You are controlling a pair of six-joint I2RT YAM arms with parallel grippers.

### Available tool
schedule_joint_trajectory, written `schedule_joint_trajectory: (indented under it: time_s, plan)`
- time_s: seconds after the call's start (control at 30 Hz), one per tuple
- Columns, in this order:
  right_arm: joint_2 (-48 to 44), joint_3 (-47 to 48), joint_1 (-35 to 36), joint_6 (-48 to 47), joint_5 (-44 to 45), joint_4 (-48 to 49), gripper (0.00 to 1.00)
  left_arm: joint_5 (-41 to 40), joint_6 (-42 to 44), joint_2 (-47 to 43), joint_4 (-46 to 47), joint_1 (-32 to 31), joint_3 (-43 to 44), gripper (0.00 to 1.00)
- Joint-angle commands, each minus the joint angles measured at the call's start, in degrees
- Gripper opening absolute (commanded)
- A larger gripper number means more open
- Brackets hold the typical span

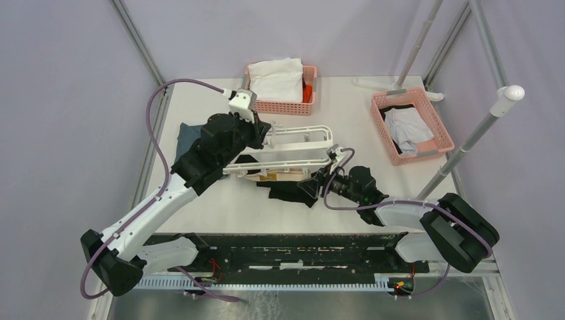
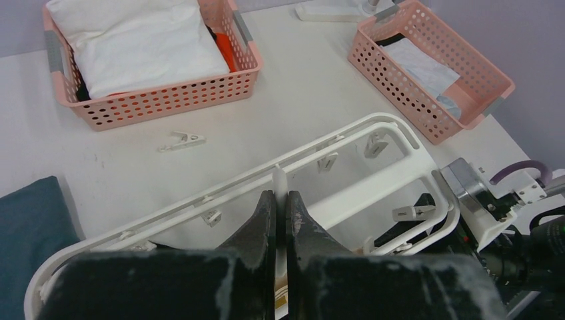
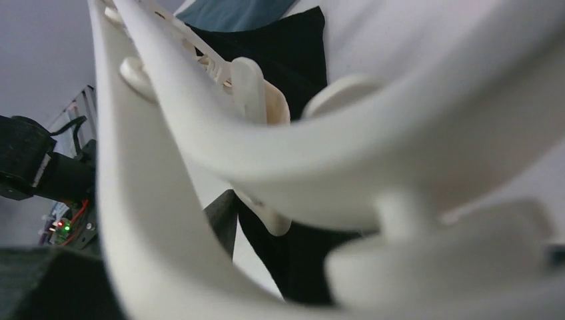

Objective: Clip the underwear to the hanger
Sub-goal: Place the hanger at the center of the board.

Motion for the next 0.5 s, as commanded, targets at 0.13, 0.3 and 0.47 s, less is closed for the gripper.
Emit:
schedule_joint_trajectory:
  time_s: [0.13,0.3,0.47]
  plan:
    - [-2.86,3.77,0.52,7.69,-10.24,3.43,0.47,-6.56,-8.33,-7.13,-0.67,-3.55,5.44,0.03]
    - [-10.12,1.04,3.24,8.26,-12.13,-5.63,0.49,-9.45,-10.89,-7.69,-0.55,-4.53,0.90,0.03]
    - [-21.10,-2.65,3.58,4.84,-2.43,-20.11,0.58,-11.13,-10.86,-3.38,6.60,-4.52,-5.52,0.03]
